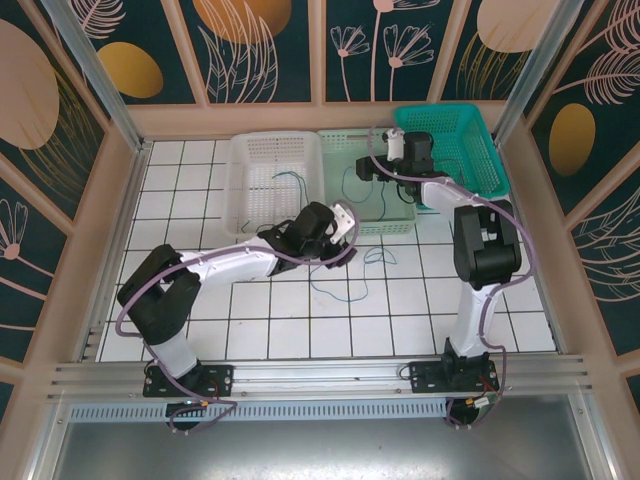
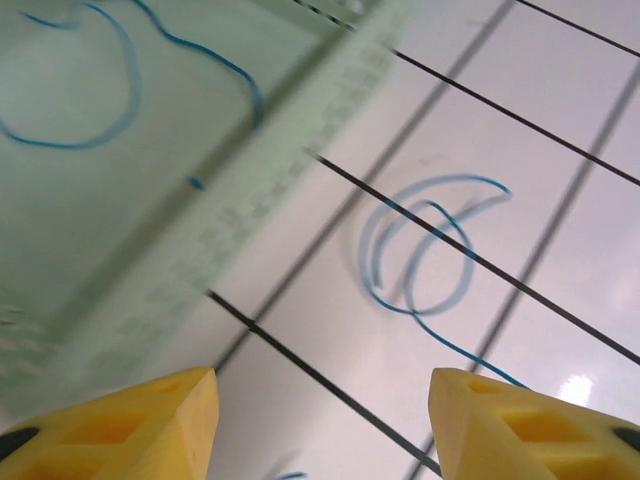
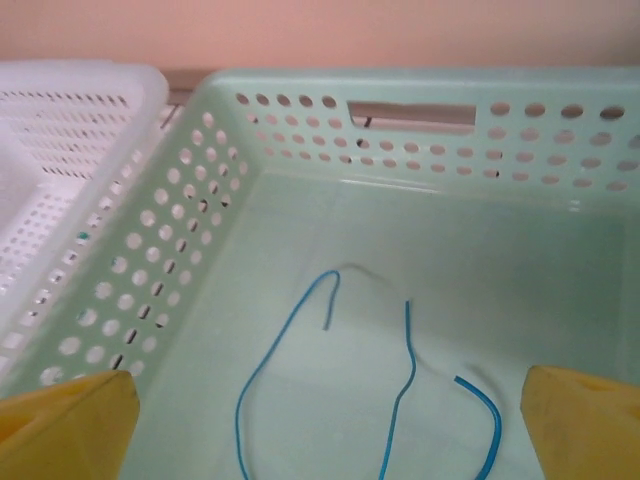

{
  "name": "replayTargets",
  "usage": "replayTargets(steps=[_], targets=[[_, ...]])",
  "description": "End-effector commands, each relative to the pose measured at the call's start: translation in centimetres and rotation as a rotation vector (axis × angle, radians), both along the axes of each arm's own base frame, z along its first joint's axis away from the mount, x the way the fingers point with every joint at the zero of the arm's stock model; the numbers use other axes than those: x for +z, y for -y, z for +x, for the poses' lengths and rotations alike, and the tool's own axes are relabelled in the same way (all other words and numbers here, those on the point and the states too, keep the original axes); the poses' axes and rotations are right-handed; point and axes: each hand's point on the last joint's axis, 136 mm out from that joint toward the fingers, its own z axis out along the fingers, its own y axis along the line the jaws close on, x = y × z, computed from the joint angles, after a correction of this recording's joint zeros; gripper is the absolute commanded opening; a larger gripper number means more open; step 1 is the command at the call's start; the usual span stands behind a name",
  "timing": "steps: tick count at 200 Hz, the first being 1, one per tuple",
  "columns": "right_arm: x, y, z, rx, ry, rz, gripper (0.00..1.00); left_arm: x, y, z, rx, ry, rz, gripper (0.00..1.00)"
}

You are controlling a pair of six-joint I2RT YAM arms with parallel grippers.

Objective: Untangle the cables

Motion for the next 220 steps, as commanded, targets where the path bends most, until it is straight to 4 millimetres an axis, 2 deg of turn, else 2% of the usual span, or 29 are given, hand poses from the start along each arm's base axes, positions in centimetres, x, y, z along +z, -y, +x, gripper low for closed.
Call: replayTargets(steps=[1, 21, 46, 86, 113, 137, 163, 175, 187, 198, 205, 220], targets=[[4.6, -0.1, -0.8, -0.001, 0.066, 0.033, 0.99, -1.4, 1.6, -2.9, -0.08, -0.112, -0.042, 0.57], [5.1, 0.5, -1.2, -0.035, 0.056, 0.033, 0.99, -1.7, 2.2, -4.6, -0.095, -0.189, -0.062, 0.56], [5.9, 1.0, -2.0, -0.069, 0.056, 0.051, 0.99, -1.7, 4.1, -7.0, -0.131, -0.274, -0.14, 0.57], [7.6, 2.5, -3.4, -0.148, 0.072, 0.075, 0.99, -2.9, 5.5, -7.2, -0.082, -0.398, -0.184, 0.56], [8.4, 3.5, -4.2, -0.184, 0.08, 0.072, 0.99, -4.3, 5.7, -7.8, -0.053, -0.491, -0.183, 0.56], [9.0, 4.0, -5.0, -0.195, 0.092, 0.078, 0.99, -4.4, 6.0, -8.5, -0.061, -0.519, -0.214, 0.53], [9.8, 4.1, -5.6, -0.195, 0.104, 0.089, 0.99, -5.0, 6.7, -8.6, -0.07, -0.53, -0.212, 0.43], [10.2, 4.2, -6.0, -0.195, 0.108, 0.093, 0.99, -5.6, 6.7, -8.3, -0.055, -0.529, -0.196, 0.31], [10.5, 4.4, -6.5, -0.202, 0.115, 0.092, 0.99, -6.0, 6.5, -7.8, -0.03, -0.508, -0.175, 0.15], [10.8, 4.8, -7.1, -0.209, 0.125, 0.088, 0.99, -6.0, 6.1, -7.3, -0.012, -0.476, -0.152, 0.04], [10.9, 5.0, -7.6, -0.216, 0.132, 0.083, 0.99, -5.8, 5.7, -7.0, -0.002, -0.45, -0.133, 0.0], [11.0, 5.6, -8.6, -0.229, 0.141, 0.074, 0.99, -5.3, 4.6, -6.0, 0.03, -0.373, -0.078, 0.0]])
